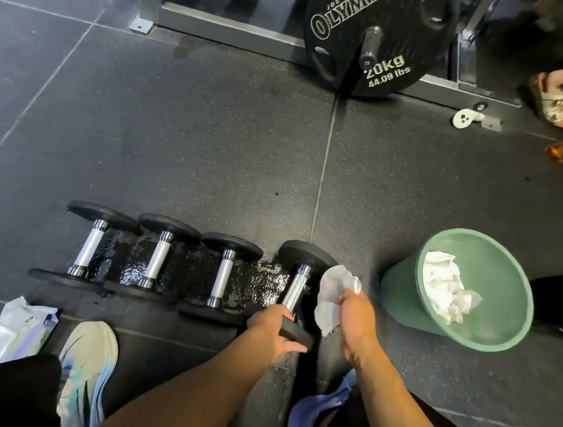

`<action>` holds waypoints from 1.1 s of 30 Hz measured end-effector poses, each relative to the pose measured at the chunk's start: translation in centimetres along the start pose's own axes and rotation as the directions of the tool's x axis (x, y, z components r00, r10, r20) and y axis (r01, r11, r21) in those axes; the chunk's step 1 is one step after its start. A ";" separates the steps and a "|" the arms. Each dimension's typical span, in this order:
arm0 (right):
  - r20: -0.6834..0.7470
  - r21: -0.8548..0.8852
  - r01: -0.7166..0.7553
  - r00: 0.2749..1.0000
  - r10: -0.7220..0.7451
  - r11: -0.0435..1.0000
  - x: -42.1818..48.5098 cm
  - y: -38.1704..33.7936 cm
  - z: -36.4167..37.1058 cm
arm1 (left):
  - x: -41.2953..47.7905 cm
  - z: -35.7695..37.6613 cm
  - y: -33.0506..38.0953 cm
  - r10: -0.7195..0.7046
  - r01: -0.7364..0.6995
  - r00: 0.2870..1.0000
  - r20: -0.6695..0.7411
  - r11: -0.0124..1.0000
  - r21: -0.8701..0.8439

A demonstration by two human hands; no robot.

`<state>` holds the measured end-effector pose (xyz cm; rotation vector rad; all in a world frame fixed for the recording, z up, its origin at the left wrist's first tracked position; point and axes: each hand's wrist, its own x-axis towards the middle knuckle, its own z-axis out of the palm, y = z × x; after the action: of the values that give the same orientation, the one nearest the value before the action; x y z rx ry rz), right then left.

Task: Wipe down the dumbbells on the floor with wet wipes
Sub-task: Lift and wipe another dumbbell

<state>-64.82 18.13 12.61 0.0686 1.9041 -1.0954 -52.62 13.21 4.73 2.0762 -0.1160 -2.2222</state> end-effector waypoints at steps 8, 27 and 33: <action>0.342 -0.491 0.551 0.834 -0.433 0.675 -4.9 -6.3 -2.3 | -9.2 -2.5 1.2 0.183 -0.179 0.983 0.016 0.935 0.307; 0.903 -0.426 0.694 0.287 -0.319 -0.581 -17.3 -4.5 4.2 | -29.0 -14.4 5.0 0.510 -0.545 0.836 0.203 0.724 0.423; 0.775 -0.632 0.542 0.443 -0.451 -0.554 -16.9 -3.5 8.6 | -28.5 -15.7 5.6 0.597 -0.597 0.781 0.183 0.627 0.500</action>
<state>-50.64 16.01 25.50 -2.2540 2.0953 0.2961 -34.92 11.33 32.51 1.8243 -1.3682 -1.8682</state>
